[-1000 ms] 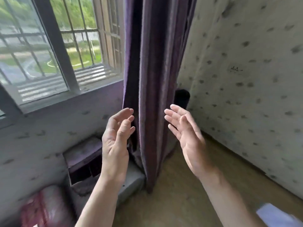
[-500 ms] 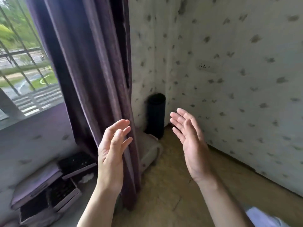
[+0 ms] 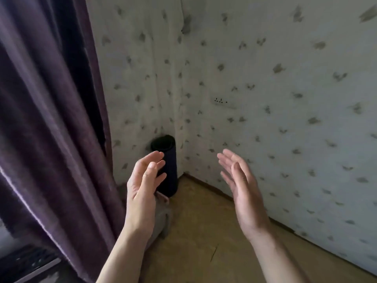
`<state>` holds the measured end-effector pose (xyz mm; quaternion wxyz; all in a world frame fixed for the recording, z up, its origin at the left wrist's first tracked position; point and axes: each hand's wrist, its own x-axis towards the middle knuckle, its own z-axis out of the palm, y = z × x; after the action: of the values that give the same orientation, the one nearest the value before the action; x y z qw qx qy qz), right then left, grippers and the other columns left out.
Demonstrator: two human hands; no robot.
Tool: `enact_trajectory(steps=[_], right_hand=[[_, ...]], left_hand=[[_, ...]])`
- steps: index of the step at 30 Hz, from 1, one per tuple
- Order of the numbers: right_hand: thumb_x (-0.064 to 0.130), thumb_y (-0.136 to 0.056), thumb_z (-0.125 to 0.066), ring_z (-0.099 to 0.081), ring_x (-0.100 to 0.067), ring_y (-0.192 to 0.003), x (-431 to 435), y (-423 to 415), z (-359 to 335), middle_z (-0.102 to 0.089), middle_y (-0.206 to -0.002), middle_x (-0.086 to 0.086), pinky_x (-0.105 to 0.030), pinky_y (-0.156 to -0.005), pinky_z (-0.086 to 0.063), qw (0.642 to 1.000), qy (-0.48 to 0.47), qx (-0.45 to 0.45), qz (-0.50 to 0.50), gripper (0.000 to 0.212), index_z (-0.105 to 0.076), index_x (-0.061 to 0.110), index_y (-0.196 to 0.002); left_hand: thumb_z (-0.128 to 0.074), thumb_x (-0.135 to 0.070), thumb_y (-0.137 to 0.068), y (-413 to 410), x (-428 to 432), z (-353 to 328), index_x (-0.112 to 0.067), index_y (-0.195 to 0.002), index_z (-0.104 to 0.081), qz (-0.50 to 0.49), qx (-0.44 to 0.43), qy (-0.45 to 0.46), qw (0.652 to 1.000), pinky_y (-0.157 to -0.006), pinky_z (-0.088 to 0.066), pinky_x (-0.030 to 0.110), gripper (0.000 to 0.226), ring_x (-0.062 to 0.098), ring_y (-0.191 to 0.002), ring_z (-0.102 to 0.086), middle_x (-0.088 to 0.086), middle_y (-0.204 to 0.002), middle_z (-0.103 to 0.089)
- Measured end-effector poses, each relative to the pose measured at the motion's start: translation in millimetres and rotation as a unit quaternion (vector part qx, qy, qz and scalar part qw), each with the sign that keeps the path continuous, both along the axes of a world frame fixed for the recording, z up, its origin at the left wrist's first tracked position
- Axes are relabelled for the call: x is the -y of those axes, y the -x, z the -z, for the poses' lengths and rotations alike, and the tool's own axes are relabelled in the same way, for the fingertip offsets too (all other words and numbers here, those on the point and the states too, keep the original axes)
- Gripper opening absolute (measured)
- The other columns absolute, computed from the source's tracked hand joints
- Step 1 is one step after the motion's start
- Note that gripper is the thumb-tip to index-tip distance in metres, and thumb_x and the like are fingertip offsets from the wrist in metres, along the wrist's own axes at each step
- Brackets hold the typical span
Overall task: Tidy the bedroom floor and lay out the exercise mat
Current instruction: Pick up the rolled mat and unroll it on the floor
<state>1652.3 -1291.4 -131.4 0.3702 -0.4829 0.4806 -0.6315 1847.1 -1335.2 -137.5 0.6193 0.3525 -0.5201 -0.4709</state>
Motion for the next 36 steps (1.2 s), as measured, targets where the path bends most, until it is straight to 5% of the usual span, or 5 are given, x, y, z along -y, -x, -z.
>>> enact_trajectory(steps=[6, 15, 27, 31, 36], right_hand=[[0.072, -0.085, -0.049, -0.054, 0.001, -0.132, 96, 45, -6, -0.064, -0.136, 0.017, -0.041, -0.121, -0.035, 0.999, -0.032, 0.012, 0.032, 0.059, -0.058, 0.038, -0.132], [0.085, -0.075, -0.051, -0.049, -0.002, -0.137, 237, 75, -6, -0.058, -0.144, 0.018, -0.044, -0.122, -0.033, 0.999, -0.043, -0.017, 0.008, 0.079, -0.052, 0.039, -0.140], [0.084, -0.078, -0.047, -0.055, 0.000, -0.131, 434, 160, 49, -0.062, -0.136, 0.023, -0.040, -0.118, -0.037, 0.993, -0.081, 0.010, -0.082, 0.062, -0.055, 0.049, -0.128], [0.071, -0.084, -0.042, -0.058, -0.001, -0.128, 508, 200, 64, -0.065, -0.135, 0.018, -0.042, -0.117, -0.040, 0.989, -0.110, 0.001, -0.098, 0.056, -0.056, 0.042, -0.130], [0.065, -0.091, -0.040, -0.057, 0.004, -0.126, 583, 195, 90, -0.065, -0.130, 0.025, -0.035, -0.116, -0.040, 0.976, -0.151, -0.035, -0.152, 0.048, -0.054, 0.044, -0.132]], left_hand=[[-0.054, -0.051, -0.090, 48, 114, 19, -0.030, -0.121, -0.069, 0.009, -0.045, -0.020, 0.999, -0.106, -0.048, 0.051, 0.040, 0.015, -0.124, -0.064, -0.003, -0.130, -0.070], [-0.049, -0.054, -0.094, 90, 246, 19, -0.039, -0.125, -0.065, 0.003, -0.004, -0.026, 1.000, -0.102, -0.048, 0.038, 0.038, 0.006, -0.126, -0.060, -0.013, -0.132, -0.066], [-0.055, -0.039, -0.098, 143, 394, 83, -0.031, -0.118, -0.070, -0.125, 0.006, -0.144, 0.982, -0.098, -0.050, 0.038, 0.026, 0.007, -0.118, -0.065, -0.013, -0.125, -0.070], [-0.061, -0.042, -0.090, 175, 451, 93, -0.034, -0.114, -0.072, -0.176, -0.011, -0.171, 0.969, -0.066, -0.058, 0.019, 0.027, 0.003, -0.112, -0.067, -0.017, -0.118, -0.072], [-0.061, -0.036, -0.090, 169, 503, 111, -0.033, -0.117, -0.068, -0.260, -0.001, -0.182, 0.948, -0.092, -0.054, 0.029, 0.028, 0.006, -0.115, -0.067, -0.014, -0.123, -0.071]])
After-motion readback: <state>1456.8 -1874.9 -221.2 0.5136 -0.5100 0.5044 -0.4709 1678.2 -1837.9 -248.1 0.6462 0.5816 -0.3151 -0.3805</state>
